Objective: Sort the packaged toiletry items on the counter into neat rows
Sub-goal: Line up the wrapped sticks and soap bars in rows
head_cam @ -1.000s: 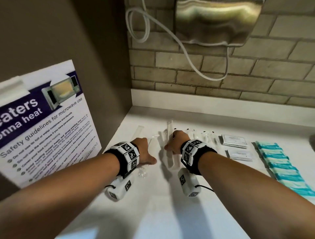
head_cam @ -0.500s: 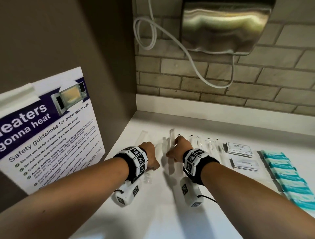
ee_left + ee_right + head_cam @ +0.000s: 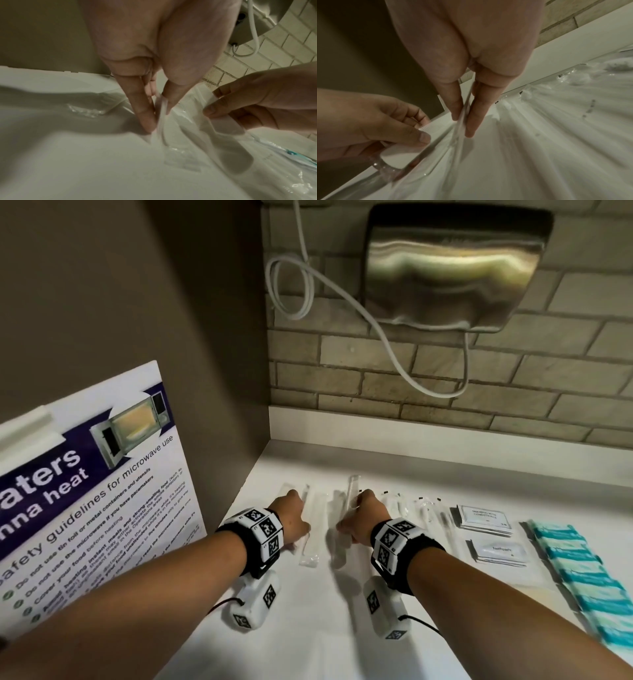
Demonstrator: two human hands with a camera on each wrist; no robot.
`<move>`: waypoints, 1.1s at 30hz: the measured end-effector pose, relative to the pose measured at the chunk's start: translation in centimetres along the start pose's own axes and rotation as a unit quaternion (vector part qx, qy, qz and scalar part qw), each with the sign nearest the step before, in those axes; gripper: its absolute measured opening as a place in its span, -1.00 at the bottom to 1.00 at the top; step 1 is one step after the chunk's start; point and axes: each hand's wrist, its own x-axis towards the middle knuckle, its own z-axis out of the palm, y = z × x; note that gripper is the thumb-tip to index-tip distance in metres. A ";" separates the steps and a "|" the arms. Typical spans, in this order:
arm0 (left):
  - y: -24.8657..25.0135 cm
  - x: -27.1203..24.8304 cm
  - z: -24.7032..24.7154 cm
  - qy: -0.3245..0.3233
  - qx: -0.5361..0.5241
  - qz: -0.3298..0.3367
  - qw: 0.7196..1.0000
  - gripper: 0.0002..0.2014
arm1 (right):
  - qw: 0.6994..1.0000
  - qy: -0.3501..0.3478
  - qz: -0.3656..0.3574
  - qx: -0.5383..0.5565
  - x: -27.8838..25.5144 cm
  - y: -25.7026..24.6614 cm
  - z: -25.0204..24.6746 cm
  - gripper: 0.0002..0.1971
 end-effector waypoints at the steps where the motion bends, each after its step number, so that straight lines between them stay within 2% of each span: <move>1: -0.2 0.0 0.0 0.001 -0.017 -0.003 1.000 -0.69 | 1.000 -0.001 0.002 -0.001 0.2 0.0 0.2 -0.52; 5: -1.2 0.2 -0.4 0.022 -0.008 -0.009 1.000 -0.75 | 1.000 -0.013 0.006 0.003 1.1 -0.5 1.1 -0.47; 11: -2.1 0.0 -0.6 -0.004 -0.075 -0.026 0.997 -0.76 | 1.000 -0.006 -0.002 -0.028 2.1 -1.1 2.0 -0.41; 14: -2.7 0.4 -0.8 0.008 0.049 -0.012 0.999 -0.58 | 0.999 -0.003 -0.002 -0.037 2.0 -1.2 2.1 -0.43; 16: -3.0 0.6 -0.9 0.015 0.085 -0.001 0.996 -0.55 | 0.998 -0.002 -0.001 -0.057 1.8 -1.0 2.0 -0.46; 19: -2.8 0.6 -1.0 0.010 0.076 0.002 0.997 -0.63 | 0.998 0.002 -0.001 -0.068 1.6 -0.7 2.0 -0.44; 23: -2.6 0.4 -1.3 0.042 0.043 0.034 0.998 -0.76 | 0.998 0.008 -0.003 -0.067 1.5 -0.9 1.7 -0.41; 25: -2.6 0.3 -1.1 0.051 0.050 0.050 0.996 -0.72 | 0.999 0.013 -0.001 -0.052 1.4 -1.0 1.4 -0.41; 29: -2.3 0.3 -0.2 0.015 0.023 0.060 0.998 -0.68 | 0.999 0.021 0.001 -0.038 1.1 -0.9 1.1 -0.48; 33: -2.2 0.4 0.0 0.033 0.033 0.047 0.998 -0.70 | 0.999 0.010 -0.001 -0.031 0.8 -0.8 0.9 -0.49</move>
